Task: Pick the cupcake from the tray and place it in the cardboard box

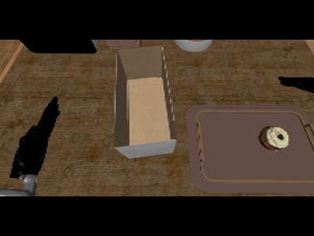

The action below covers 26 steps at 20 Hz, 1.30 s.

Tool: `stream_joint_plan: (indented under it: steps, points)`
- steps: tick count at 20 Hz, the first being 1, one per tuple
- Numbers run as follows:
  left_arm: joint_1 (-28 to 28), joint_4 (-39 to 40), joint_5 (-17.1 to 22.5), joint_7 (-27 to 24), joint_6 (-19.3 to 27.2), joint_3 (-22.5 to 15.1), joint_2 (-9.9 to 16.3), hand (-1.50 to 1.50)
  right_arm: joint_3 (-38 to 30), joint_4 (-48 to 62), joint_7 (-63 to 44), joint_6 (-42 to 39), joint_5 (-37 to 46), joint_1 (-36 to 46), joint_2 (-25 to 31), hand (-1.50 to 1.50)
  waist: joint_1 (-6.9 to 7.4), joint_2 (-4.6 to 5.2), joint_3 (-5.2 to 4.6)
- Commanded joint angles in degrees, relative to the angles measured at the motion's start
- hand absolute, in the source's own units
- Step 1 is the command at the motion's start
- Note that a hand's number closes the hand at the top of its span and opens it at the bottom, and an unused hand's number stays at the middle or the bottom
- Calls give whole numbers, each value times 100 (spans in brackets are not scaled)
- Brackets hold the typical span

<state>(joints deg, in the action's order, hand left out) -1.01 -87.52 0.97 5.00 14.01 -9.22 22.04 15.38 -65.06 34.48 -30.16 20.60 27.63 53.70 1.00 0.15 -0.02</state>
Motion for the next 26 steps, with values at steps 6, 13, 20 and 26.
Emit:
stream_joint_plan:
  steps: [6,13,20,26]
  points:
    - [8,231,-259,-52,-86,62,-262,0,378,-168,-83,-33,1028,-282,-317,-150,-76,-10,2]
    - [-323,204,-199,184,-459,528,-214,0,-73,-495,-289,-80,1452,-700,-497,-150,-105,-14,2]
    - [-250,-155,-528,497,-400,444,-466,0,-207,-415,-581,-205,1979,-682,-978,-150,-98,-16,2]
    - [221,-358,-629,158,-537,584,-619,0,-465,140,202,277,2537,-828,-1063,-150,-76,-15,4]
